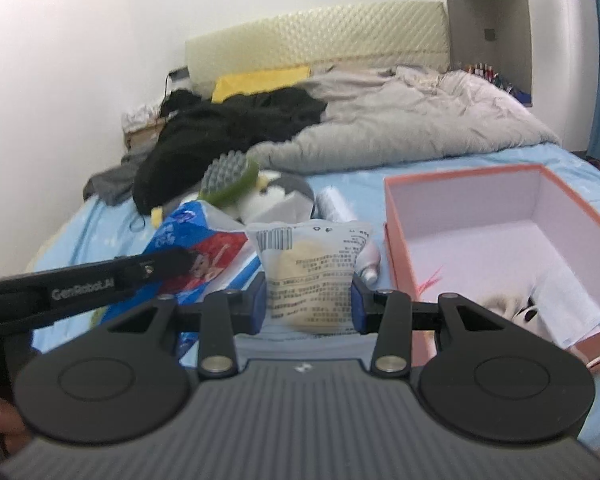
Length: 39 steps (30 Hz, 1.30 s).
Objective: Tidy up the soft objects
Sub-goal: 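Carry the wipe pack and bread bag with both tools into the pink box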
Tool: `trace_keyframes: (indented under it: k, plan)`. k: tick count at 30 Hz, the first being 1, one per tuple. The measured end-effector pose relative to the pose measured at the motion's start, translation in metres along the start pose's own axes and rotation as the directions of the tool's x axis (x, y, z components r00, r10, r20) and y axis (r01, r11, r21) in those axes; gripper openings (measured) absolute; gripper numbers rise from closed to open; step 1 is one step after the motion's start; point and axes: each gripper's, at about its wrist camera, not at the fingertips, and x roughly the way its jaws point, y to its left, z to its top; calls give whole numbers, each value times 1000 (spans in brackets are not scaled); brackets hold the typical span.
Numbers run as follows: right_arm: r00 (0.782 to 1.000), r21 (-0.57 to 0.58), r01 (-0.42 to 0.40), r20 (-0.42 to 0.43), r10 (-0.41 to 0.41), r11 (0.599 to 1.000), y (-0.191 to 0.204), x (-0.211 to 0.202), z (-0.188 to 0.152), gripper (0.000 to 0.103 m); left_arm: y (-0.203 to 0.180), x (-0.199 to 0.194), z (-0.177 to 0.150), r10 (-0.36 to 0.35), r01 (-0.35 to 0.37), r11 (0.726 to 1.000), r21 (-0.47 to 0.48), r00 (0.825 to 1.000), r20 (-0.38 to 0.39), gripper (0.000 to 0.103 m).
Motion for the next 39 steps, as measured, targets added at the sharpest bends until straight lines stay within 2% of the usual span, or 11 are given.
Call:
trace_keyframes:
  k: [5,10,14,18,24,27,29,31,36,39]
  plan:
    - [998,16,30,59,-31,999,-19,-14,18,44,-35,14,24,-65,63,997,47,997,36,7]
    - [990,54,94,99,-99,994,-55,-19,36,44,-67,51,42,-133,131,989,66,991,22,7]
    - [988,128,117,82,-128,985,-95,-11,51,44,-95,91,52,-158,160,982,97,987,-21,7]
    - [983,139,173,37,-180,975,-129,7,63,44,-128,131,61,-190,197,971,132,980,-66,7]
    - [972,248,226,-120,-202,942,-197,46,65,44,-166,200,63,-208,233,967,101,955,-214,6]
    - [958,242,254,-195,-209,936,-219,62,59,44,-180,233,60,-207,244,966,88,930,-305,7]
    - [944,225,287,-232,-235,931,-229,69,54,44,-187,255,56,-205,255,963,84,901,-381,7]
    - [934,239,298,-273,-231,924,-240,75,47,44,-190,270,49,-186,247,965,91,884,-429,7]
    - [912,274,315,-352,-210,909,-257,88,28,45,-188,292,37,-178,238,969,65,857,-483,7]
    - [900,270,332,-378,-218,904,-262,91,21,47,-187,295,30,-159,230,970,84,853,-496,7]
